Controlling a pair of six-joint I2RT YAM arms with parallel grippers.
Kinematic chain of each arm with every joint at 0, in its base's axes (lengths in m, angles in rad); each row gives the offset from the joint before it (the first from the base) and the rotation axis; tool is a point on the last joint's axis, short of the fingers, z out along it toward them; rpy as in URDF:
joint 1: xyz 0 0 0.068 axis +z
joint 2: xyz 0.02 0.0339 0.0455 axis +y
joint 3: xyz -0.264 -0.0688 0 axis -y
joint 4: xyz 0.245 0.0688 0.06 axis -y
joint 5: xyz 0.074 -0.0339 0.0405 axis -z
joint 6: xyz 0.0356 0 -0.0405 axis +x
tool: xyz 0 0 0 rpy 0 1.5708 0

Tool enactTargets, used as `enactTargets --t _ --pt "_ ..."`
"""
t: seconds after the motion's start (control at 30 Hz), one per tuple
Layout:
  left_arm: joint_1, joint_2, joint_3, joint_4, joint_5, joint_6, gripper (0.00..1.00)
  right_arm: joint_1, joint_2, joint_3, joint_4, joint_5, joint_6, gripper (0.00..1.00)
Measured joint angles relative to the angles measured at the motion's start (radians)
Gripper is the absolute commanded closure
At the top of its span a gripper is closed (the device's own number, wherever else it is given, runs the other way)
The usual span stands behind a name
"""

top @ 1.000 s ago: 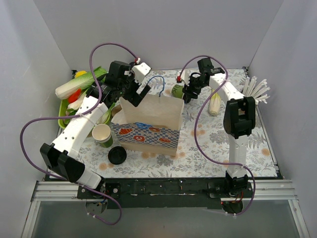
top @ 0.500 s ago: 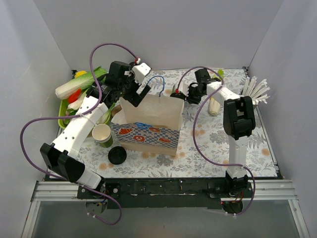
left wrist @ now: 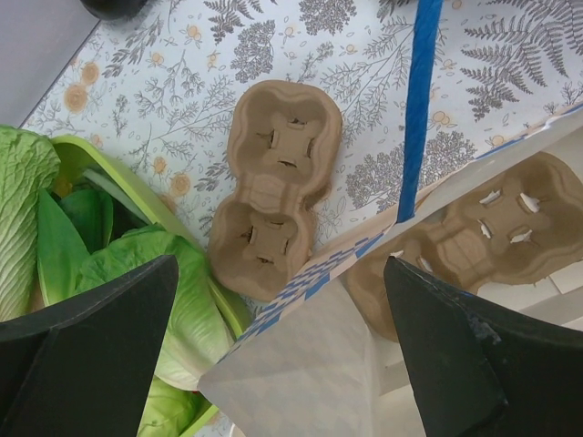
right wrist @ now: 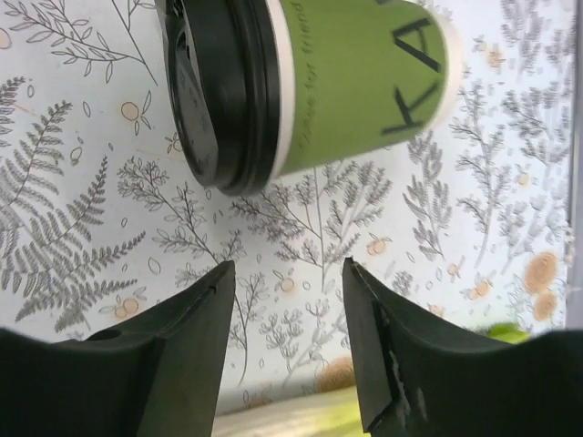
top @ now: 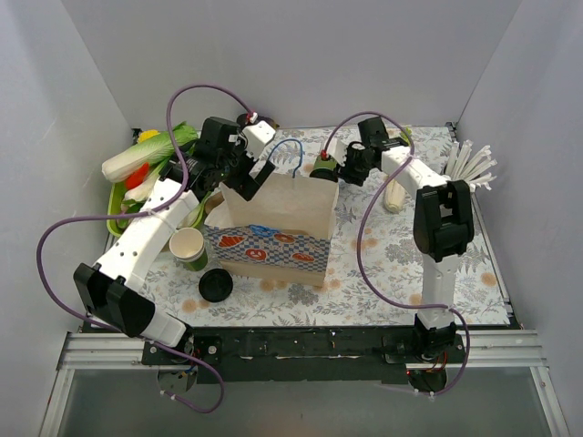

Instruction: Pack the takeout coffee

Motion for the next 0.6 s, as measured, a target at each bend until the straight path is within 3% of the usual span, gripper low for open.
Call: enactTargets --t 0.17,0.6 --pt "0.000 -0.012 -0.016 -0.005 0.000 0.003 0.02 -0.022 -0.091 0.001 -0.020 -0.082 0.035 0.28" --pt "0.000 -0.013 -0.002 -0.023 -0.004 0.004 0.02 0.034 0.004 0.097 0.018 -0.256 0.126 0.30"
